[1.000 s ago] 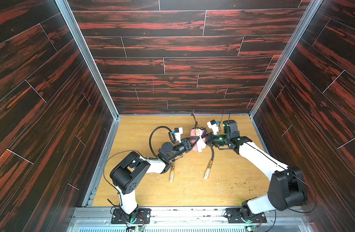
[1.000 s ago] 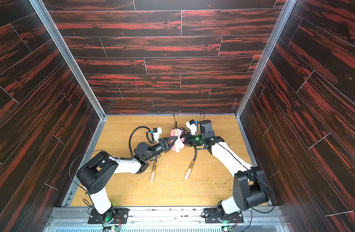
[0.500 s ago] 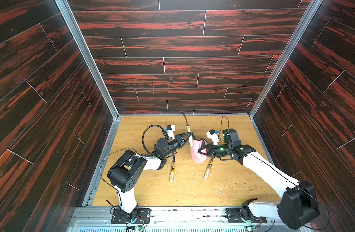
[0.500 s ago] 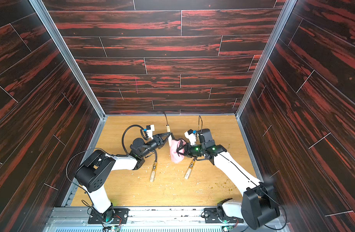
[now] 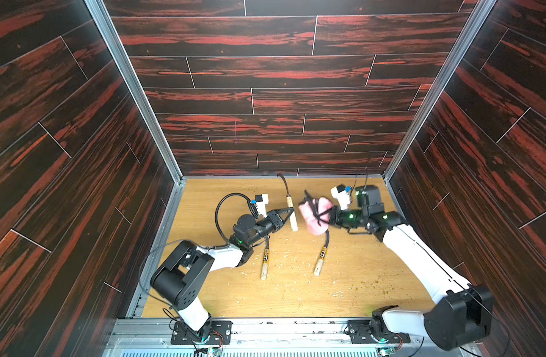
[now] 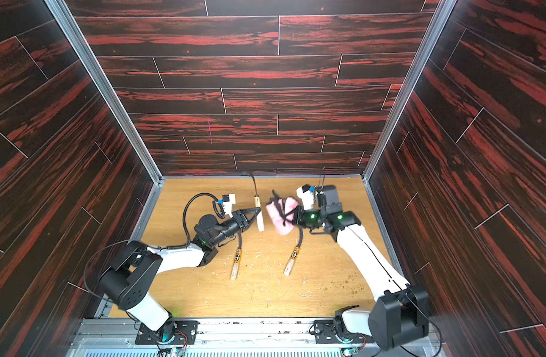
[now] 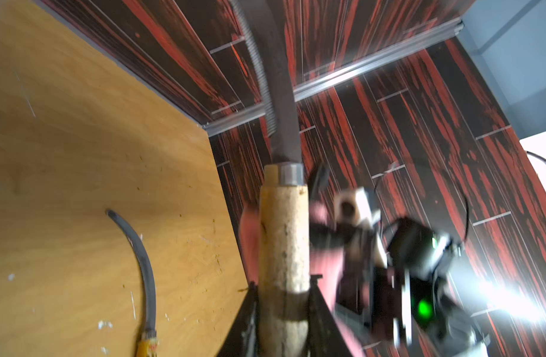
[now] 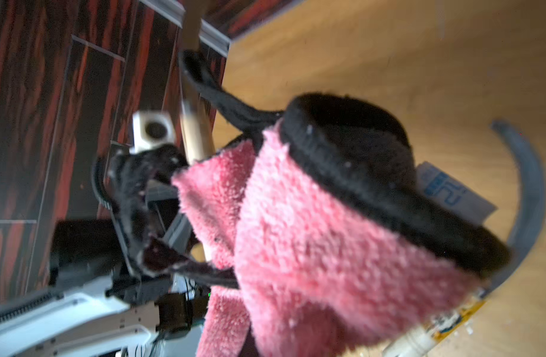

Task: Wipe small sickles with rags
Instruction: Wipe the small sickle.

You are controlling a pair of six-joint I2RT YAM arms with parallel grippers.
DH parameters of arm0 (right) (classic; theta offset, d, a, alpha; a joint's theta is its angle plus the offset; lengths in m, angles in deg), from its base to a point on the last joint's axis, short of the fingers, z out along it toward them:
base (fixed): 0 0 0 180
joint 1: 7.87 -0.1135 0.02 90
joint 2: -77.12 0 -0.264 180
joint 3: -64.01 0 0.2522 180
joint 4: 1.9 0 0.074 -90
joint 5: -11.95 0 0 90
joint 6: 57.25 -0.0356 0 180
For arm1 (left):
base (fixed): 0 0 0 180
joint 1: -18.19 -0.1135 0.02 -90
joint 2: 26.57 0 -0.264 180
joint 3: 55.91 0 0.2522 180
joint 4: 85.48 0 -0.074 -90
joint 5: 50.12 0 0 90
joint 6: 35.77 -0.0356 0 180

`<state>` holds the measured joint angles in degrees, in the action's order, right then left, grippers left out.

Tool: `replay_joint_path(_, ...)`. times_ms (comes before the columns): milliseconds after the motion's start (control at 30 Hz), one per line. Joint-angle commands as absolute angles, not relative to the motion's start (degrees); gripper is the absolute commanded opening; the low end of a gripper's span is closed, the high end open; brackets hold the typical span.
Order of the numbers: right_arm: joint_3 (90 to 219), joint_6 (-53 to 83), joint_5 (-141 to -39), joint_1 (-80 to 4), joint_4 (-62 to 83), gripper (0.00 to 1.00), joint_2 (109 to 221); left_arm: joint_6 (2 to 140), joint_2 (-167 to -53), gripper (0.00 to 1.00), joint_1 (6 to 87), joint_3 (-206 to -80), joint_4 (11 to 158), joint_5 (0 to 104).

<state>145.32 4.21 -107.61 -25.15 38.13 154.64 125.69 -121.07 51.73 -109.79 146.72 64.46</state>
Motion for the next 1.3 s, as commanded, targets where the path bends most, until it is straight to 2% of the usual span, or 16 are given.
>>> replay_joint_path(0,150.50,6.03,-109.90,-24.66,38.00,0.00,159.52,123.74,-119.04,0.00,53.52,-109.29,146.45,64.53)
replay_joint_path(133,154.65,5.96,-114.58,-24.85,36.74,0.00,164.45,123.92,-120.57,0.00,55.59,-110.32,146.72,64.04)
replay_joint_path(333,156.22,6.86,-115.66,-25.84,37.64,0.00,166.86,124.71,-123.71,0.00,56.83,-112.42,148.13,63.78)
replay_joint_path(1267,141.18,3.86,-110.14,-35.96,35.47,0.00,158.62,121.99,-125.35,0.00,53.28,-118.25,145.34,61.39)
